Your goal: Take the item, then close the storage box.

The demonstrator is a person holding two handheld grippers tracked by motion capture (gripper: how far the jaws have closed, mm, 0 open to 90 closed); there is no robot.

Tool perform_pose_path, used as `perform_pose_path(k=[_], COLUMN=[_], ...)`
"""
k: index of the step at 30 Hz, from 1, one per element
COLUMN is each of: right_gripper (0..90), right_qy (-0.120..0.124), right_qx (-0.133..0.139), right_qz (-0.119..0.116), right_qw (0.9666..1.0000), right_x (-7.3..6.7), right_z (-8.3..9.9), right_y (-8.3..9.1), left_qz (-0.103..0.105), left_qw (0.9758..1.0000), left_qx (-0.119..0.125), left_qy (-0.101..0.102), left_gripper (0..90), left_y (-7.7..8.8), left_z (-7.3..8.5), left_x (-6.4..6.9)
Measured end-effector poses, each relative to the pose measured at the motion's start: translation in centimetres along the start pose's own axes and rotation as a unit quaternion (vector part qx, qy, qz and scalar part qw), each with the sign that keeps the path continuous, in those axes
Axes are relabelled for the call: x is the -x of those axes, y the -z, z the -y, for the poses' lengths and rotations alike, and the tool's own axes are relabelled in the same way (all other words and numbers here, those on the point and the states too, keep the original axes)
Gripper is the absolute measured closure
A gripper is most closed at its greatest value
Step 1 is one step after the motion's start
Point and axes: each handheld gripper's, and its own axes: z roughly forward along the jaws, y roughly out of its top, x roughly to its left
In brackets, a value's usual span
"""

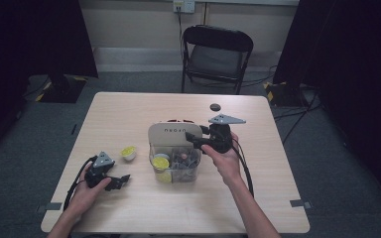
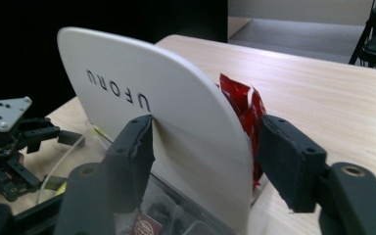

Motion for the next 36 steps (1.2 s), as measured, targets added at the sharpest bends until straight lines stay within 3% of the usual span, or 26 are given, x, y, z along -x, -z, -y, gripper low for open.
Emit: perform_pose_path(k=[5,21,36], right_gripper=[41.3,44.1,36.9], right_qy=[0.0,0.012,0.03], right_qx=[0.008,0.01,-0.01], right_qz=[-0.022,-0.043,-0.054], right_qw=[0.9997,0.9989,0.998], right_x=[-0.3,-1.3,-2.3], right_z=[-0.2,0.0,1.1], right_y=[0.3,1.9,2.8], left_qz=[0.0,0.0,0.004], left_qw=[1.0,1.0,1.0], left_qx=[0.0,0.0,-0.003], left_qy=[0.0,0.0,-0.002], left_gripper=[14.2,14.2,13.1], left_y=[0.0,0.0,0.0], left_z=[0.0,0.0,-0.1], left_x=[0.0,0.0,-0.1])
